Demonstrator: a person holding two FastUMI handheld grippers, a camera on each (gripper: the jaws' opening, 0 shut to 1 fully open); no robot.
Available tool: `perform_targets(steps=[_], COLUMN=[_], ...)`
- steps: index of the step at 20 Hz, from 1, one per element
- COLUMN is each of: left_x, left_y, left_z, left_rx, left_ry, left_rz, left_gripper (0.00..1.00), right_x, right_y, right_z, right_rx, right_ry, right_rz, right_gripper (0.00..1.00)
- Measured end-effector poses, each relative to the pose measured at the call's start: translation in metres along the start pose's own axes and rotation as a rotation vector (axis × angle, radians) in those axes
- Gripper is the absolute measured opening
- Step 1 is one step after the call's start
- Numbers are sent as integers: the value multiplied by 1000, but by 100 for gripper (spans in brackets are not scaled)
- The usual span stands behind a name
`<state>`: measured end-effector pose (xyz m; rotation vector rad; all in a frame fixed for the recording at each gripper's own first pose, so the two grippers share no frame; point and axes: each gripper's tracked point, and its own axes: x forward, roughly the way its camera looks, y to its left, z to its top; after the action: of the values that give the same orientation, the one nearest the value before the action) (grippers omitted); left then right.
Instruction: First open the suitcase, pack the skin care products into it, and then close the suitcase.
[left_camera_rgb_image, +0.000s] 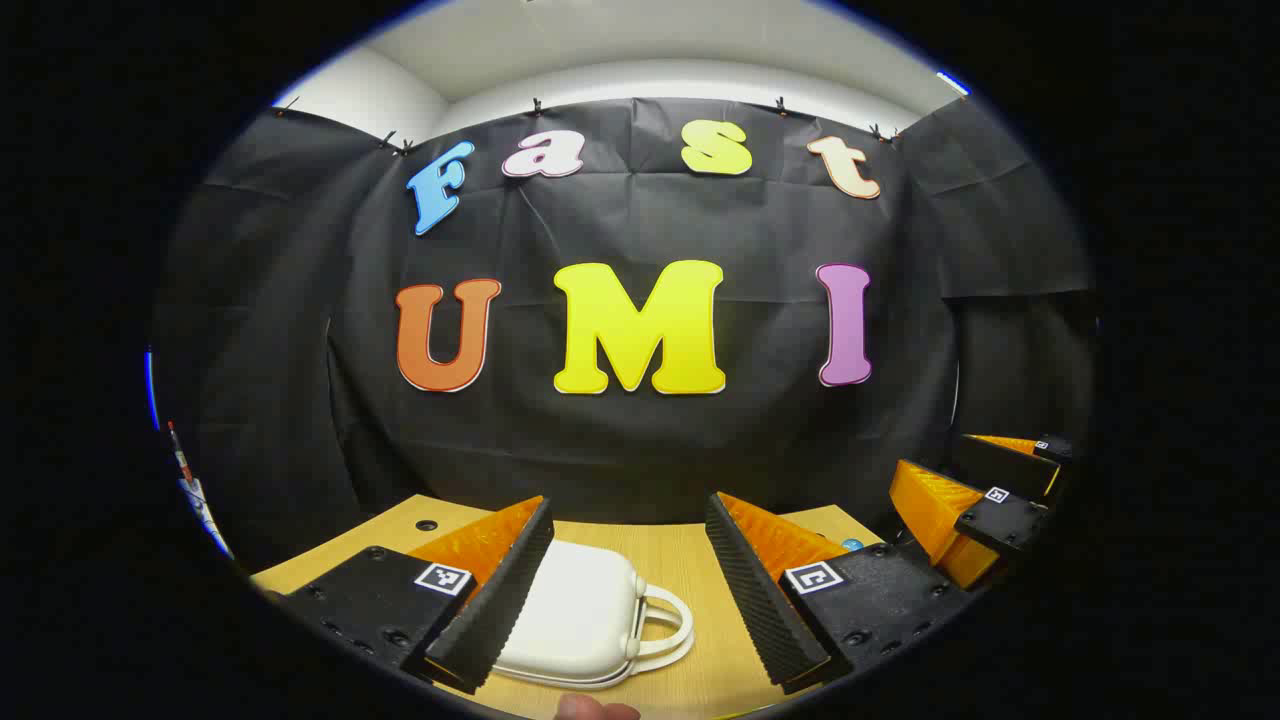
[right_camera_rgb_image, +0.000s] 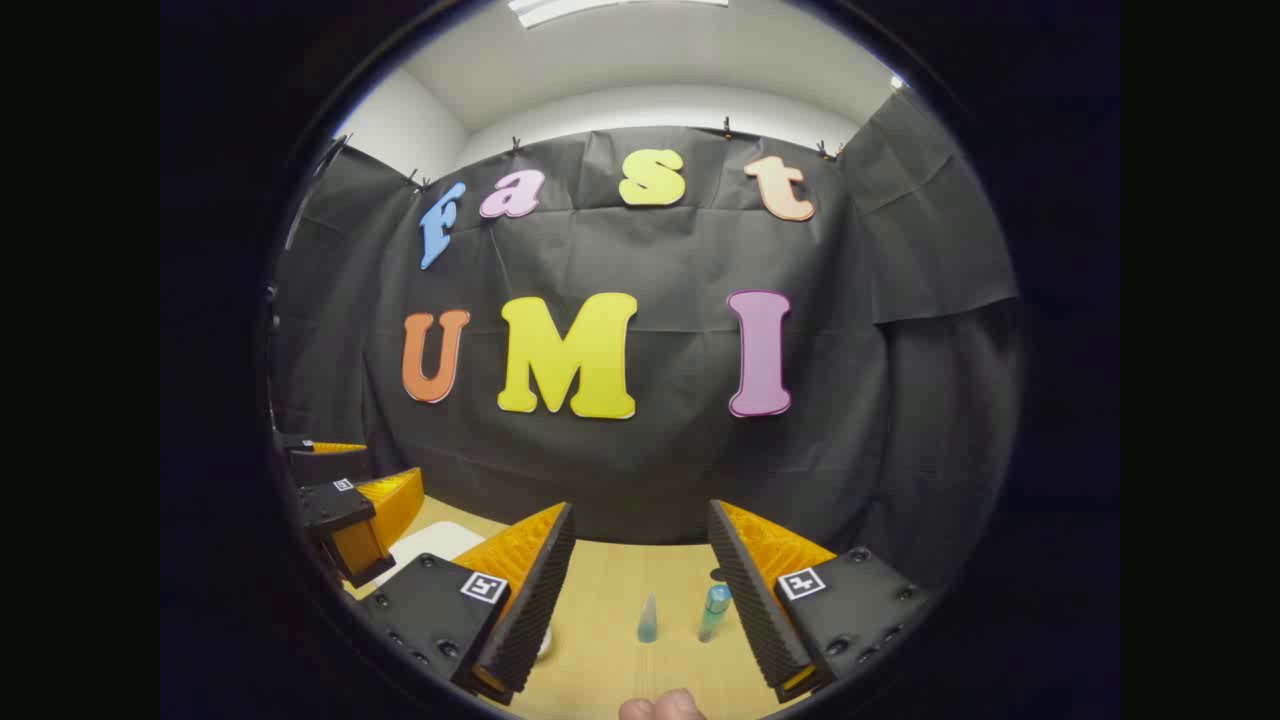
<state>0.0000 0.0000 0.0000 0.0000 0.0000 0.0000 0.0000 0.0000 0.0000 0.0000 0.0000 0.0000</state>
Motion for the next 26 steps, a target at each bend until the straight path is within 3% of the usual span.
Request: perform_targets(steps=[11, 18, 26], left_x=[2, 1, 17], left_y=[-2, -12, -27], left_z=[-1, -14, -67], left_rx=[-1, 27, 192], left_ry=[2, 18, 118], left_rz=[7, -22, -87], left_gripper=[98, 98, 98], right_x=[1, 5, -1], right_y=[3, -12, -59], right_z=[3, -5, -35], right_rx=[-18, -21, -52], right_ry=[0, 14, 71], right_rz=[42, 20, -53], right_gripper=[79, 79, 80])
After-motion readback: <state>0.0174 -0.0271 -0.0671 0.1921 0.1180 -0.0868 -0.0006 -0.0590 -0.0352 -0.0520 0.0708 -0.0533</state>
